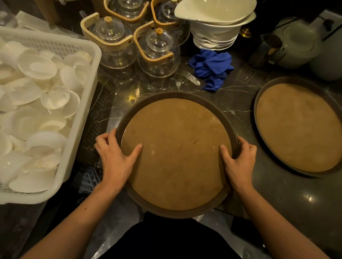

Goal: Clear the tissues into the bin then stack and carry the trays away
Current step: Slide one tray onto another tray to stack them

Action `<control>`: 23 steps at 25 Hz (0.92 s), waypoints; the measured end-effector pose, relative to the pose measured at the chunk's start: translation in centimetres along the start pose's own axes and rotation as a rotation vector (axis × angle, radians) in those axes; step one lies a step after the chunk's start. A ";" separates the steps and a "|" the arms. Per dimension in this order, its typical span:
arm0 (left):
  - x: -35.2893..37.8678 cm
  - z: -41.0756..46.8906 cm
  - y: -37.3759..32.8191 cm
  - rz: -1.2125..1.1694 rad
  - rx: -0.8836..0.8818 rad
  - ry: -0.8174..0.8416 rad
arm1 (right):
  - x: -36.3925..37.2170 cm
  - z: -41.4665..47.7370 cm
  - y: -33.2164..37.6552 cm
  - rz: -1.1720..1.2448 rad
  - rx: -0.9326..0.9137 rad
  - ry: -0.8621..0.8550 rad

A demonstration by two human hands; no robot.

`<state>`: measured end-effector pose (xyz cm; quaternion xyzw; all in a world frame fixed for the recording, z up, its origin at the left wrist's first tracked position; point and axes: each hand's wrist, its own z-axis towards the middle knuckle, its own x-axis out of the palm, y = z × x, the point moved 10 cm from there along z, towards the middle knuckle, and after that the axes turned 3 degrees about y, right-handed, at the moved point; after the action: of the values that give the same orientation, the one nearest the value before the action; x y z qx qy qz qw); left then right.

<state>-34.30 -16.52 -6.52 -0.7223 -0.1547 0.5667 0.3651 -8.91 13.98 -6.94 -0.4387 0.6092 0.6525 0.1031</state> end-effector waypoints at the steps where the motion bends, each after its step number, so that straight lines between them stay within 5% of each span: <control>1: 0.1 0.1 0.0 -0.001 0.005 0.006 | 0.0 -0.1 -0.1 -0.003 0.002 -0.002; 14: -0.2 -0.2 -1.2 0.197 0.104 0.004 | -0.2 -1.3 -0.4 -0.074 0.005 0.037; 23: 0.4 -8.2 -5.8 0.219 0.224 0.024 | -3.5 -4.7 1.4 -0.213 -0.276 0.071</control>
<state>-25.38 -15.13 -1.98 -0.6962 -0.0063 0.6082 0.3813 -5.67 10.84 -2.92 -0.5335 0.4673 0.6994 0.0889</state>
